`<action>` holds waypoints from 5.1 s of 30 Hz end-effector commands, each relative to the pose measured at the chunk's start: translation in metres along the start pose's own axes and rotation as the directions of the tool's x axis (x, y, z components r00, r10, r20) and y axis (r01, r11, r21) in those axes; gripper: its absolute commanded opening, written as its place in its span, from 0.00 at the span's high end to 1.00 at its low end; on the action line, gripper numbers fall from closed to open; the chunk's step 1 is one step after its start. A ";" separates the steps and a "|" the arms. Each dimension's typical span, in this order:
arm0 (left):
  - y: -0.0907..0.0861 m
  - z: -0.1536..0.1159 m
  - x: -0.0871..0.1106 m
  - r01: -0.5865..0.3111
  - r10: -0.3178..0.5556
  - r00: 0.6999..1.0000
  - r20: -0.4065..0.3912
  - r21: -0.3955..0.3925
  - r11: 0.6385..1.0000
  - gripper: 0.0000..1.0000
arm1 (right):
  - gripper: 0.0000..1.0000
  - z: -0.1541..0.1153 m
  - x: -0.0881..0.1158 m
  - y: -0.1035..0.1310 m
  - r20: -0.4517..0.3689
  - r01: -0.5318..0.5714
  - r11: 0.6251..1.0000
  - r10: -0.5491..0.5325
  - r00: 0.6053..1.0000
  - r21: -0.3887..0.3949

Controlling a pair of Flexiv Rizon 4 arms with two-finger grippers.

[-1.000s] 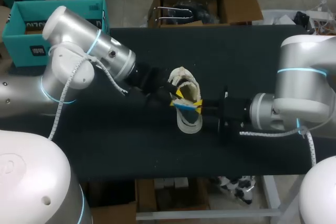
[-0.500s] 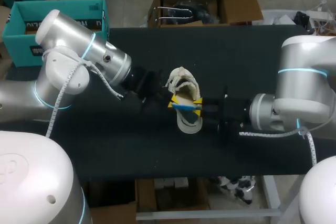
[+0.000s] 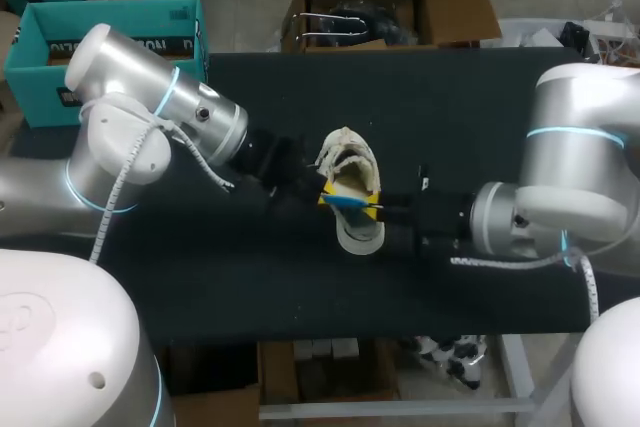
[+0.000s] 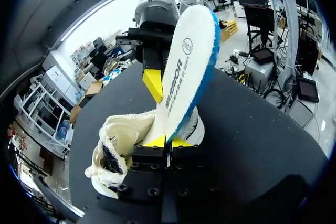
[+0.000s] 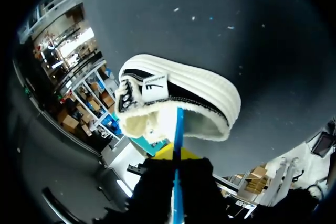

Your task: Open the shoe tongue, take the insole out of the shoe, put the insole back into the shoe, and pack the shoe into the shoebox

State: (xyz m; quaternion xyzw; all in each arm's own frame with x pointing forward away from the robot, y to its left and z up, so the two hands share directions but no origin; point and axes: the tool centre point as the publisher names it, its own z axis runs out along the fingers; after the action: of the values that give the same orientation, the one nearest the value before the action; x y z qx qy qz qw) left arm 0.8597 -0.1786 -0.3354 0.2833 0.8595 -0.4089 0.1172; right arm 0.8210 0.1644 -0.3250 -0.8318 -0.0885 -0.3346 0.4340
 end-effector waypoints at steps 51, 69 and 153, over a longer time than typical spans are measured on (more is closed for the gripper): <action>0.008 0.024 -0.018 0.055 -0.055 0.998 0.023 -0.002 0.998 0.85 | 1.00 0.010 0.013 0.012 0.024 0.076 0.995 -0.075 0.997 -0.063; 0.002 0.027 -0.016 0.028 -0.024 0.995 0.096 -0.047 0.998 1.00 | 1.00 0.014 0.005 0.032 -0.014 0.176 0.983 -0.177 0.984 -0.046; 0.005 0.027 -0.007 0.078 -0.075 0.993 0.087 -0.026 0.997 0.87 | 1.00 0.026 0.006 0.055 0.046 0.074 0.995 -0.071 0.996 -0.068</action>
State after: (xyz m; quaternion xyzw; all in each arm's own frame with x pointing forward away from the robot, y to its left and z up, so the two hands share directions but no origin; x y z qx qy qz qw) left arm 0.8671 -0.2006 -0.3515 0.2288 0.8726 -0.4070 0.1437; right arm 0.8564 0.1521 -0.3654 -0.8491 -0.1131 -0.3409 0.3873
